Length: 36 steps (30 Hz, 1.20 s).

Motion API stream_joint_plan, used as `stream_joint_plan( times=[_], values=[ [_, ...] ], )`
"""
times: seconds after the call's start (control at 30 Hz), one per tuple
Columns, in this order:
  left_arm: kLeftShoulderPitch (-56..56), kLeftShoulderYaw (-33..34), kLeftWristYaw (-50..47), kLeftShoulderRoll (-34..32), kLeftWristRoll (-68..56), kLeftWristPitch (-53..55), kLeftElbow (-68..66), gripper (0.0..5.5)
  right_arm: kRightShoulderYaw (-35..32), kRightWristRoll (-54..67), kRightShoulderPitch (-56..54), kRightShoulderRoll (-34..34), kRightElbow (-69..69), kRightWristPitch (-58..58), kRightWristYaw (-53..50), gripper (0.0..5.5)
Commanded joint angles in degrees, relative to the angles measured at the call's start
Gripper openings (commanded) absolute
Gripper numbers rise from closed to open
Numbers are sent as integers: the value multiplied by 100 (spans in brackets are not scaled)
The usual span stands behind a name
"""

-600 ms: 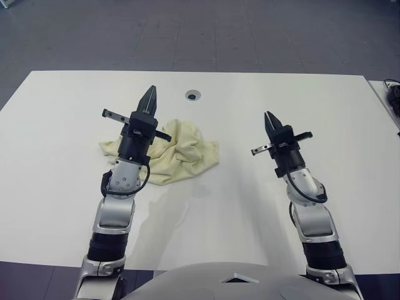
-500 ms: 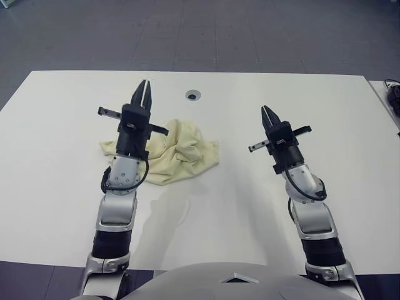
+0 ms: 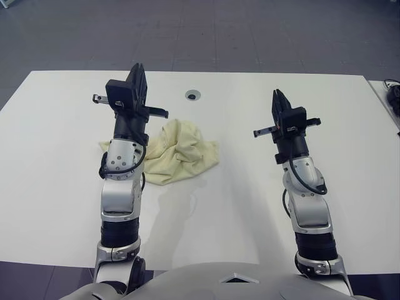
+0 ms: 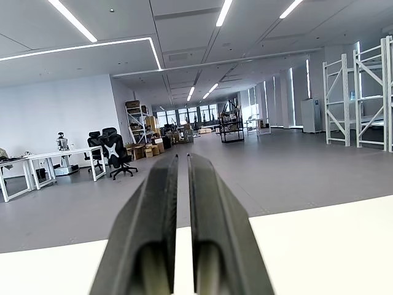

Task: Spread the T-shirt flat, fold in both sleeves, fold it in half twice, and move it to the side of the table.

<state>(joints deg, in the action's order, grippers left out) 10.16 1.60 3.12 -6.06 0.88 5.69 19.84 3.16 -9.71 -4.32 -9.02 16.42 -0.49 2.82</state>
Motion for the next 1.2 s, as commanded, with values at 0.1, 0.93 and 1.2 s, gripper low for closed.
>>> stream_joint_plan(
  times=[0.1,0.93,1.2],
  values=[
    [-332,-54,30,-54,103,-300,-306,9,-92,188,101,73,-57,-72,36,5],
    [-1188,817,-371,-582,405,-1425,-1380,114,-26,90,589,-217,-1147,-1048,325,46],
    [-788,376,515,-1804,1166,-908,-2824,120,-73,45,512,-240,-585,-178,415,48]
  ],
)
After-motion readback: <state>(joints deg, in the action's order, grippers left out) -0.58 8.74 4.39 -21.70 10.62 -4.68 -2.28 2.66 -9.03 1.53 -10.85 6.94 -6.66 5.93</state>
